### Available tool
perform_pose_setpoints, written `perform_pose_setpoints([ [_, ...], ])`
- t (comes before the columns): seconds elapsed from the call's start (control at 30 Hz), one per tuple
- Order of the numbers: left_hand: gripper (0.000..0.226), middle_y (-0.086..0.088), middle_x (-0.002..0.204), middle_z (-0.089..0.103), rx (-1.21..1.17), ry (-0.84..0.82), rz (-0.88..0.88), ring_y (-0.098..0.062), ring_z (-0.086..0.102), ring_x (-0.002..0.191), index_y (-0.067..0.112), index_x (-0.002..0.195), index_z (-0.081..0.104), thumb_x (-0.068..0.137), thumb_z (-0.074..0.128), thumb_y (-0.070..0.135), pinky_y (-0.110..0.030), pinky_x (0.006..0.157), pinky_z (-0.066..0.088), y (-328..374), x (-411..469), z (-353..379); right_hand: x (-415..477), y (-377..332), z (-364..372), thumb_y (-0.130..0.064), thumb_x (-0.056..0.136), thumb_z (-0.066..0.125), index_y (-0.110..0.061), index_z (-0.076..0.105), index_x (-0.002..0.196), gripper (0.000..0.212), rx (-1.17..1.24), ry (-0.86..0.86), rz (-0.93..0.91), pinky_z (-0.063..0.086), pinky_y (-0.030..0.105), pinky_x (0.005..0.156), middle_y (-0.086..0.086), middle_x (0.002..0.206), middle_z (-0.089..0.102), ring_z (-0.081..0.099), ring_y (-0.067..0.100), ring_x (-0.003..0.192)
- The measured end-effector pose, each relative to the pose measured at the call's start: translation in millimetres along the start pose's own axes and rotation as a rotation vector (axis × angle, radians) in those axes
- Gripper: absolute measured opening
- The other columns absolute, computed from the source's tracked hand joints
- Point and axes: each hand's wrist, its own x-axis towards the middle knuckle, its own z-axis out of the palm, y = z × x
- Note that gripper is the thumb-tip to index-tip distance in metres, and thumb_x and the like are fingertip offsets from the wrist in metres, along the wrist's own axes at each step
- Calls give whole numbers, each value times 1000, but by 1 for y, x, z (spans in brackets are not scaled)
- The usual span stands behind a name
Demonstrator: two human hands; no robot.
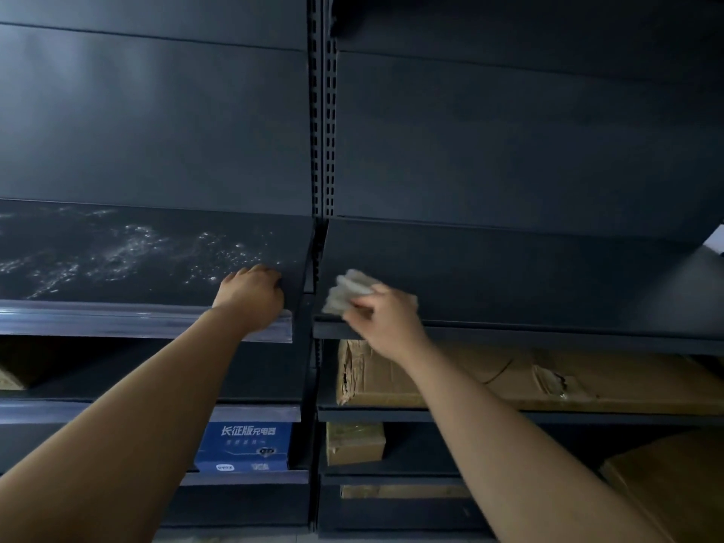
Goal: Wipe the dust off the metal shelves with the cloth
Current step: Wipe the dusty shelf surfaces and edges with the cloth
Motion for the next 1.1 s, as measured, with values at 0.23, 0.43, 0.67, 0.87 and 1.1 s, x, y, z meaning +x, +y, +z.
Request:
perform_pose_setpoints([
  [0.23, 38, -4, 129, 57, -19, -7, -12, -29, 53, 112, 20, 120, 57, 88, 37, 19, -38, 94, 37, 12, 20, 4, 21, 40, -49, -4, 82, 61, -22, 73, 100, 28, 204, 257, 187, 40, 11, 64, -3, 103, 60, 60, 13, 85],
  [0.43, 32, -7, 117, 62, 20, 26, -80, -31, 55, 103, 22, 108, 61, 88, 36, 23, -38, 84, 39, 22, 36, 13, 23, 142, -99, -12, 94, 44, -21, 61, 124, 36, 27, 326, 573, 42, 15, 36, 7, 130, 46, 55, 20, 82],
  [0.67, 27, 0, 68, 51, 93, 73, -151, -25, 49, 69, 20, 87, 64, 88, 39, 31, -33, 66, 37, 36, 47, 13, 41, 192, -114, -13, 93, 39, -23, 64, 119, 38, -108, 175, 533, 51, 27, 66, 7, 125, 51, 59, 21, 85],
  [0.87, 27, -3, 74, 55, 153, 113, -138, -25, 50, 67, 21, 89, 63, 88, 38, 30, -32, 61, 34, 33, 48, 21, 79, 220, -121, 3, 81, 53, -12, 55, 107, 31, -176, 188, 656, 54, 35, 77, 9, 123, 46, 56, 30, 104],
  [1.1, 26, -4, 95, 65, 137, 160, -107, -25, 51, 75, 24, 91, 62, 88, 37, 31, -33, 68, 35, 31, 49, 27, 127, 175, -86, 1, 72, 56, -31, 49, 109, 49, -144, 23, 510, 44, 37, 81, -2, 136, 41, 54, 27, 114],
])
